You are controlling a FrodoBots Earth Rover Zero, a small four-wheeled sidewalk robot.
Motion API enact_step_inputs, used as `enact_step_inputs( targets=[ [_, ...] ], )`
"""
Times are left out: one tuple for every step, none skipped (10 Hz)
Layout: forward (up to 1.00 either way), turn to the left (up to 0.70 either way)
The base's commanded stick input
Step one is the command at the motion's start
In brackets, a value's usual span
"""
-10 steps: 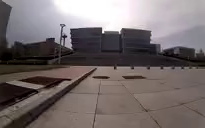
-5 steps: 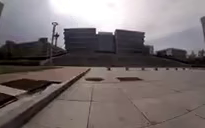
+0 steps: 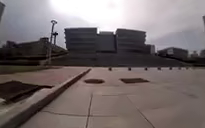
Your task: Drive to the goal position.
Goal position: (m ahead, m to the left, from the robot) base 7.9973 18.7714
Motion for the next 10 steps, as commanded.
enact_step_inputs(
  targets=[
    [1.00,0.00],
    [1.00,0.00],
    [1.00,0.00],
    [1.00,0.00],
    [1.00,0.00],
    [1.00,0.00],
    [1.00,0.00],
    [1.00,0.00],
    [1.00,0.00],
    [1.00,0.00]
  ],
)
